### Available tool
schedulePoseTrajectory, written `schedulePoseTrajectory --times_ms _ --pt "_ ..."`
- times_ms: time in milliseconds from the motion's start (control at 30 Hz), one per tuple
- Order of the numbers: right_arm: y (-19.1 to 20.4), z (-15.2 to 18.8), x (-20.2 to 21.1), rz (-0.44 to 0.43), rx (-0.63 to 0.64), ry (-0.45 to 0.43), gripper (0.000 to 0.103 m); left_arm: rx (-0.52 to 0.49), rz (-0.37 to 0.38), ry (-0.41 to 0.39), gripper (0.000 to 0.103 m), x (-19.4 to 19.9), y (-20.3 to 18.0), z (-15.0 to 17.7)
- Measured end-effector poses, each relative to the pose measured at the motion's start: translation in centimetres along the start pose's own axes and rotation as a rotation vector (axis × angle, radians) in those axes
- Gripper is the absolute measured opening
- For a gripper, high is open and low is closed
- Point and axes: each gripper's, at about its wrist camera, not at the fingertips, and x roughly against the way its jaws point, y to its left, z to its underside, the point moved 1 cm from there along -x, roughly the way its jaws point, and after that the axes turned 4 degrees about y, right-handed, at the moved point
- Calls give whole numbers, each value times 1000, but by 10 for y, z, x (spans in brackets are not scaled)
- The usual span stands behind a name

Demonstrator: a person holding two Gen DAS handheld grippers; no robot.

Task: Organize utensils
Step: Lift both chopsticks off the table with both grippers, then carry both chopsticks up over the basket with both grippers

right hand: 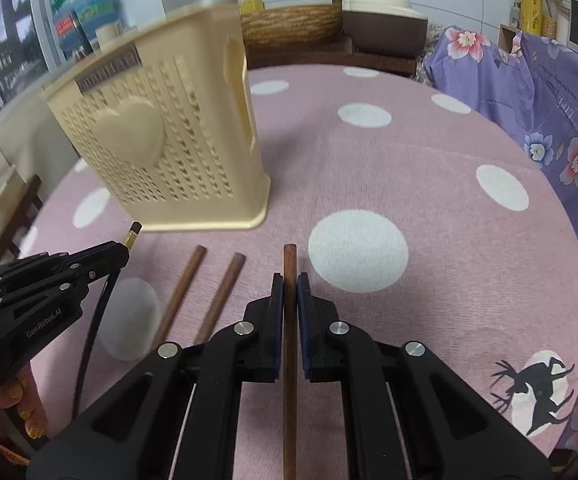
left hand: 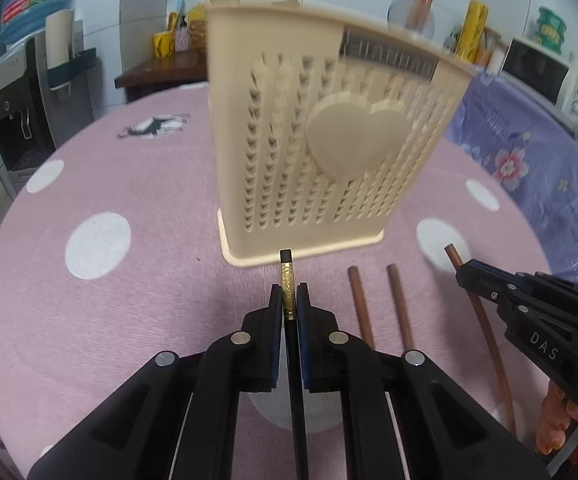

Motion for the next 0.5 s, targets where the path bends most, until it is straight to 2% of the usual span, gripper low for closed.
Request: schedulePoseTrajectory --times_ms 300,500 --pt "-1 -8 93 -93 -5 -196 8 17 74 -198 8 95 0 -6" --pt "3 -9 143 -109 28 -309 8 7 93 -269 8 132 0 -4"
